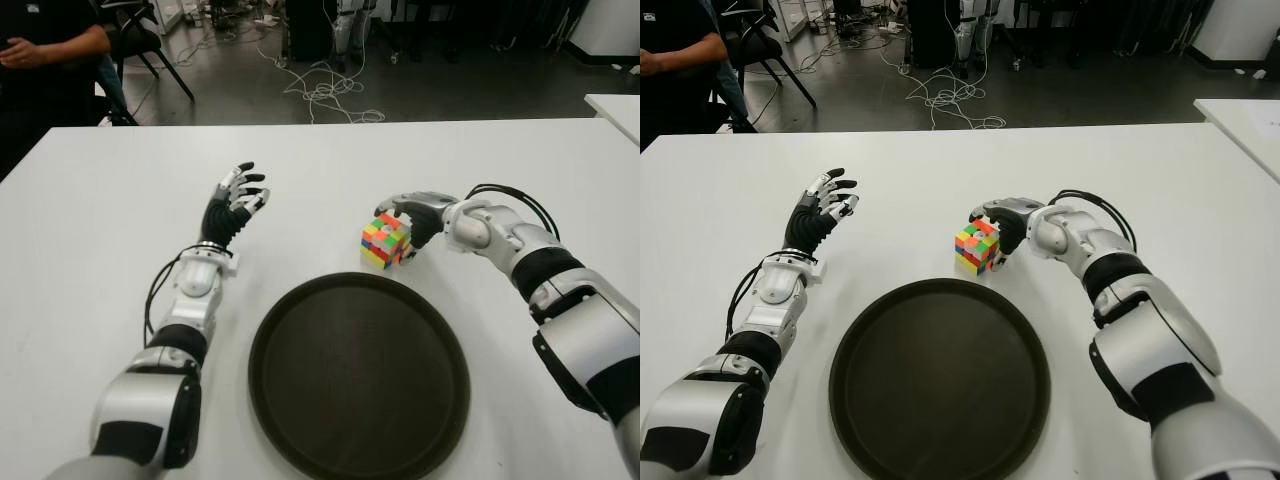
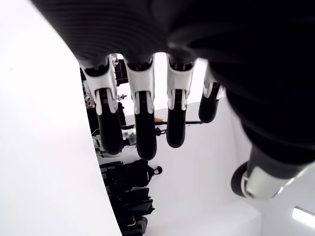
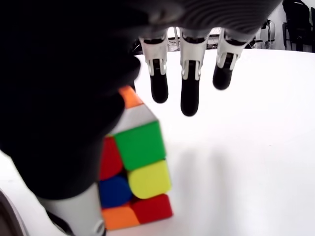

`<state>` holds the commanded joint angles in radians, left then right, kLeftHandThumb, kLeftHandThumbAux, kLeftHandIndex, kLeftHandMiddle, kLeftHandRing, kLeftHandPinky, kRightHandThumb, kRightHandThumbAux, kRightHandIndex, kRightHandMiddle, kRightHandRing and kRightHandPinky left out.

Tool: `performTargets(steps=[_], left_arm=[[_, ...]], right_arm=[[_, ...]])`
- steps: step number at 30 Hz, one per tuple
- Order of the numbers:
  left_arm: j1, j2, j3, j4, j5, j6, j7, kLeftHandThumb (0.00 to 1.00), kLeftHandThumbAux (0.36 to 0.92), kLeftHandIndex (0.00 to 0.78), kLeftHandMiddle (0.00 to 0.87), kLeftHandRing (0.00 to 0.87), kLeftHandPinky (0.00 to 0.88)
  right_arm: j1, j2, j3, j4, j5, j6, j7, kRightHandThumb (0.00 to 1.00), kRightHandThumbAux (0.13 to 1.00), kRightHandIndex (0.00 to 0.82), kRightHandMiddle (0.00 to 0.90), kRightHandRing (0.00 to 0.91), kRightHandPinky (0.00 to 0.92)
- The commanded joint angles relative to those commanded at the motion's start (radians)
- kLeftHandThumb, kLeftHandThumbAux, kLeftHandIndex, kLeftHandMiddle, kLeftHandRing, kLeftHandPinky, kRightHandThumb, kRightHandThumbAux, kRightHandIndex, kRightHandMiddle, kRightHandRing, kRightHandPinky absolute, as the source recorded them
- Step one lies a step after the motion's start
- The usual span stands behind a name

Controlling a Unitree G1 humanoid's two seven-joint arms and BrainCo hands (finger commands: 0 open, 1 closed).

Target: Pick up the Rubik's Cube and put it in the plate

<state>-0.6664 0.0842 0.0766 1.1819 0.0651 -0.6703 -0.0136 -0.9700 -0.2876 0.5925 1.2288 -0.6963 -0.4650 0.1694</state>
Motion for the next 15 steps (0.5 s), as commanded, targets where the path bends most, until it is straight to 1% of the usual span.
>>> performTargets(steps=[9,12,15], left_arm=[[0.001,0.001,-0.002,-0.004,0.001,-0.001,-0.003,0.095,0.629,0.178,0.265,0.293,0.334],[0.001,0.001,-0.004,-0.003,0.003,-0.001,-0.001,0.09,0.629,0.175,0.264,0.287,0.32],[0.001,0.001,-0.004,-0.003,0.003,0.001,0.0,0.087,0.636,0.169,0.262,0.284,0.317]], right_arm=[[-0.004,0.004,0.008,-0.009,-0.008,0.015,0.025,0.0,0.848,0.159,0.164,0.157,0.115],[-0.003,0.007,0.013,-0.012,-0.014,0.023,0.023,0.0,0.854,0.158,0.17,0.158,0.112],[0.0,0.008,0.015,-0.012,-0.013,0.024,0.023,0.0,0.862,0.163,0.178,0.169,0.131]])
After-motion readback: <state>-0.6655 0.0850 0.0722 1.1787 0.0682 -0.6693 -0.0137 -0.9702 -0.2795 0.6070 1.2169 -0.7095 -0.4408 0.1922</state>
